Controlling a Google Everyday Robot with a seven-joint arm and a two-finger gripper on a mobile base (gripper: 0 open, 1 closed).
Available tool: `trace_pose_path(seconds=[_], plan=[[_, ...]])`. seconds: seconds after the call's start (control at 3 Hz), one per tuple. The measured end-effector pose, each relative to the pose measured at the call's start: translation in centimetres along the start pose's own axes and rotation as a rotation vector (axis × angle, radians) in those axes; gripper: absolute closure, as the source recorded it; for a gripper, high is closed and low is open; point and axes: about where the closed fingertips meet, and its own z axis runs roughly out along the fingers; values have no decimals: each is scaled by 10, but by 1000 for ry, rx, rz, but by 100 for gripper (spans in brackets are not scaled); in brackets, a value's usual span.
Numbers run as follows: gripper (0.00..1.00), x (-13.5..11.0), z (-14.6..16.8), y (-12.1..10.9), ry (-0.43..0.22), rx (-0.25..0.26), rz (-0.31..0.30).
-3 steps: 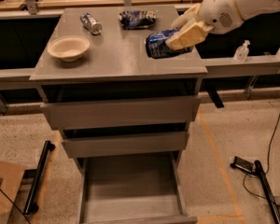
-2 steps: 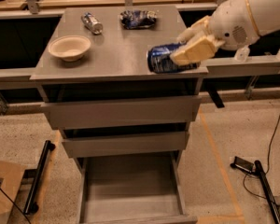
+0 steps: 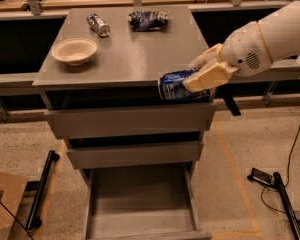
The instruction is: Place pepsi can into bottom drawer
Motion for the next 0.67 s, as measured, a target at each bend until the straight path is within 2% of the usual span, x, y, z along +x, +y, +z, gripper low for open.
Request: trace_pose_path(seconds=[0.33, 0.67], plan=[[100, 18, 30, 15, -85, -58, 46], [100, 58, 91, 43, -186, -112, 102]])
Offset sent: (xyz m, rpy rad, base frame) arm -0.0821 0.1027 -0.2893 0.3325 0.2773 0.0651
